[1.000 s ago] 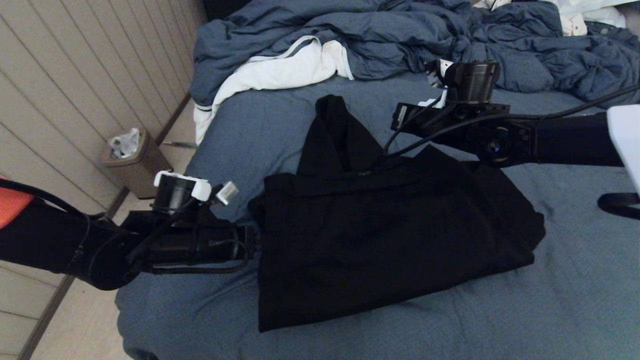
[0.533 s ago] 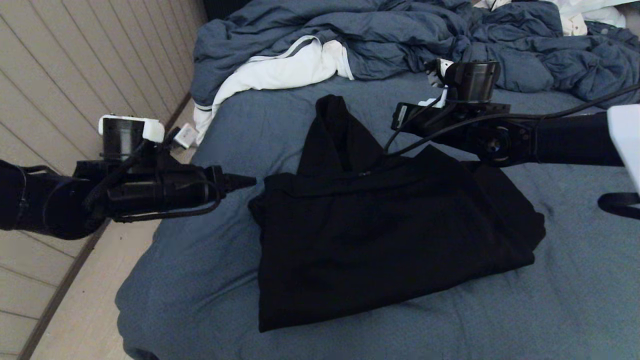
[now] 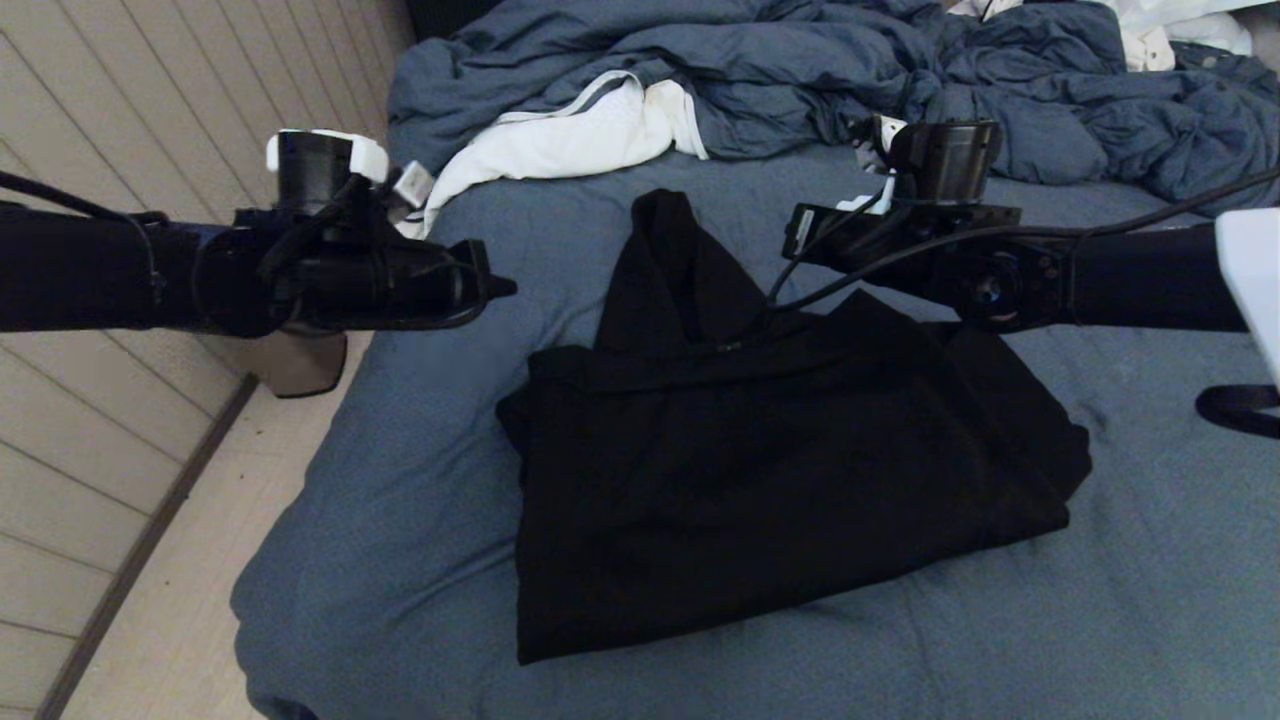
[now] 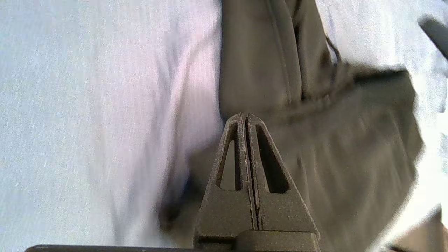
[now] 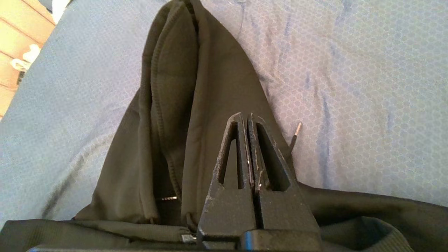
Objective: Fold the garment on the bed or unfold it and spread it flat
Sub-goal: Fold the black sweatshirt
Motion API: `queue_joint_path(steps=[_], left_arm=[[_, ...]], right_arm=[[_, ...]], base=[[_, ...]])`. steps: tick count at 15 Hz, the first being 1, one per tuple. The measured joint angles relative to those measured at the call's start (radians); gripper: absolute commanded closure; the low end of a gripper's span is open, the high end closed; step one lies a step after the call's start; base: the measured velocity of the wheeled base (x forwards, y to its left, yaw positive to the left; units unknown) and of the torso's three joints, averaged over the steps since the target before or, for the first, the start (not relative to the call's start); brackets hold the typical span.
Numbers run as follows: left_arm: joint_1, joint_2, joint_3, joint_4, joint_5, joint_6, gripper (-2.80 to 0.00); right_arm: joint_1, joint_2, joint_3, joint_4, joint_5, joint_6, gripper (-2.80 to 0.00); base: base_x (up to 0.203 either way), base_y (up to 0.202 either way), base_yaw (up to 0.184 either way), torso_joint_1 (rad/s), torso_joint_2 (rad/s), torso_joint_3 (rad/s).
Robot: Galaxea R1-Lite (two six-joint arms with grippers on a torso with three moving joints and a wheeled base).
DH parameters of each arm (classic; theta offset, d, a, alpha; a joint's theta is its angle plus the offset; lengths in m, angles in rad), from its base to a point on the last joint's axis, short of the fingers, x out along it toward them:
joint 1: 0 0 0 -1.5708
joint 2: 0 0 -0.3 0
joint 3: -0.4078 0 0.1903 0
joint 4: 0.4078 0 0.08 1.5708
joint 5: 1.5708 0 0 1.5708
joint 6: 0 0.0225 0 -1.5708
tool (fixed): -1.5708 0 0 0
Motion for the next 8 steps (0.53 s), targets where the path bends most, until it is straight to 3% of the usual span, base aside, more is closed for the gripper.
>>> queue_joint_path(steps=[4,6,8], left_arm=[[-0.073,0.214,-0.270,0.017,0.175,0.036,0.00],[-0.130,0.304,-0.313,-0.051,0.274,0.081,0.00],[-0.161,0.342,-0.315,-0.108,0.383,0.082,0.00]], right_arm=[[0.003,0.004,0.014,-0.001,0.000,0.000,0.00],[0.008,0.018,0.016,-0.001,0.001,0.001,0.00],[0.016,0.040,0.007,-0.006,0.002,0.009,0.00]], base=[[0.000,0.000,0.000,0.000,0.00,0.000],[0.000,0.000,0.000,0.000,0.00,0.000],[0.000,0.000,0.000,0.000,0.00,0.000]])
